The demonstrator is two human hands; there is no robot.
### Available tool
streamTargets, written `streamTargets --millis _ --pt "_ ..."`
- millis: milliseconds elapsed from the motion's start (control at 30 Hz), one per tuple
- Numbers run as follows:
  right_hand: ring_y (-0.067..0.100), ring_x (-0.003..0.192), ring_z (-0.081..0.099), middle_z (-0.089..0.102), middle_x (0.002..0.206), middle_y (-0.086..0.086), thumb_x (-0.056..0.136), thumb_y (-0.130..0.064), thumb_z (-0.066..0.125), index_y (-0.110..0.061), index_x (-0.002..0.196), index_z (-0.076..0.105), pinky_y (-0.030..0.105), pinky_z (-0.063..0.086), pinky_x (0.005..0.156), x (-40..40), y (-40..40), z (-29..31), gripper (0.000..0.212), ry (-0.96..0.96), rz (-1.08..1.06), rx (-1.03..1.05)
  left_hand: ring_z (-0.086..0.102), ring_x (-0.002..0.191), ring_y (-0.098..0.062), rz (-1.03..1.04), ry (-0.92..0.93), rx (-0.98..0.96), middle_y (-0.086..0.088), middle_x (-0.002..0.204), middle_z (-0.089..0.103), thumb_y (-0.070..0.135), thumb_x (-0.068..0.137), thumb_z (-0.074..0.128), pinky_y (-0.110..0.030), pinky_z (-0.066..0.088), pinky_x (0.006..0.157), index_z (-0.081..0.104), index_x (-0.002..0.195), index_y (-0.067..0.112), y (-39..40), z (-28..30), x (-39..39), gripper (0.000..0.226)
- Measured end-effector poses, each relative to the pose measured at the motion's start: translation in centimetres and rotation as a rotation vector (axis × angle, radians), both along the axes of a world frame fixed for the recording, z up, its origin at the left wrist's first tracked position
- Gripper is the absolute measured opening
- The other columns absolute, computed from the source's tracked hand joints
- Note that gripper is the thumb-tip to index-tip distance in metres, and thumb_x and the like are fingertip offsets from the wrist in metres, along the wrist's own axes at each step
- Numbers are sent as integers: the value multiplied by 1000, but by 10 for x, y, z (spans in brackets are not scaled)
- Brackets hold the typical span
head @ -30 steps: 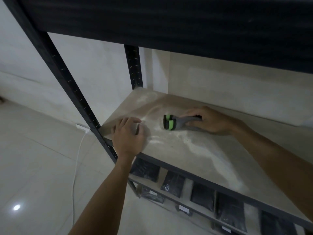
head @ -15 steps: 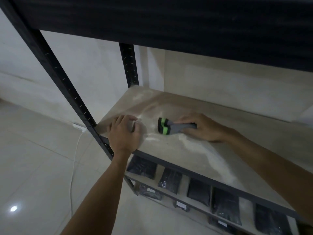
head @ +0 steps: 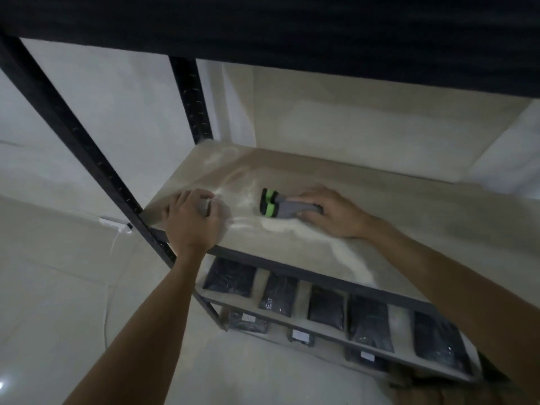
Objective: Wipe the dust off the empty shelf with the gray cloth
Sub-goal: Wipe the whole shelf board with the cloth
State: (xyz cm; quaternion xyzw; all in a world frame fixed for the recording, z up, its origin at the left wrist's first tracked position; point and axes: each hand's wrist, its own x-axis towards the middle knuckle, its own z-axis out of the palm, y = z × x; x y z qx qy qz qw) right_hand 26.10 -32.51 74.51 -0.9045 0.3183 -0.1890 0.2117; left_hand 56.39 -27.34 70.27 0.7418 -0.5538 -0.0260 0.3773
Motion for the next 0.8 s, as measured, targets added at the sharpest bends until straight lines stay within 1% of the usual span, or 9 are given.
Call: streamTargets --millis 100,200,267,333,400,467,567,667,800 --pt "16 110 58 63 127 -5 101 -24 56 -15 138 59 33 45 99 -4 29 0 38 13 37 42 58 110 -28 3 -6 13 2 104 70 32 89 58 -49 44 98 67 100 28 0 1 -1 14" --pt "16 111 61 64 128 -3 102 -24 56 -13 137 60 31 47 98 -10 33 14 37 44 91 53 59 109 -28 9 7 7 2 103 70 32 89 57 -47 44 96 68 99 28 1 3 -3 16" --pt "21 110 62 65 126 5 101 -21 58 -11 135 62 24 47 94 -20 14 26 35 -29 -76 19 59 109 -27 7 16 1 3 102 70 31 89 57 -46 43 95 68 98 27 1 3 -4 15" --pt "17 111 59 63 124 2 102 -19 57 -10 133 62 11 42 87 -37 -10 30 33 -86 -303 -20 59 109 -26 8 16 -6 4 102 70 31 88 56 -46 44 96 68 98 28 2 3 -3 15" --pt "22 103 60 62 112 -1 103 -29 52 -9 126 65 18 39 78 -47 -24 21 32 -38 -388 -77 59 109 -26 8 20 -15 4 102 70 29 88 57 -45 44 95 68 98 27 2 3 -4 15" --pt "23 93 58 61 104 0 103 -32 47 -10 120 67 26 37 78 -48 -26 3 34 -13 -375 -93 60 107 -26 1 45 -28 4 100 70 29 88 57 -45 44 95 68 97 26 3 4 -4 14" --pt "22 93 57 65 108 3 105 -31 46 -17 135 59 39 46 83 -39 -11 -15 35 8 -318 -85 59 106 -26 9 40 -32 4 100 70 31 87 55 -47 45 98 67 96 28 3 5 -4 16" --pt "27 93 59 66 111 6 104 -37 46 -23 140 55 46 49 85 -29 19 -17 39 7 -270 -70 58 107 -28 8 19 -24 1 101 70 30 87 55 -49 43 99 68 96 26 4 5 -4 16" --pt "2 96 52 58 117 -8 99 -26 56 -7 136 60 24 41 88 -17 57 -7 42 -40 -161 -59 59 105 -31 7 -43 7 -1 100 70 32 88 53 -47 40 97 68 95 26 4 5 -3 17"
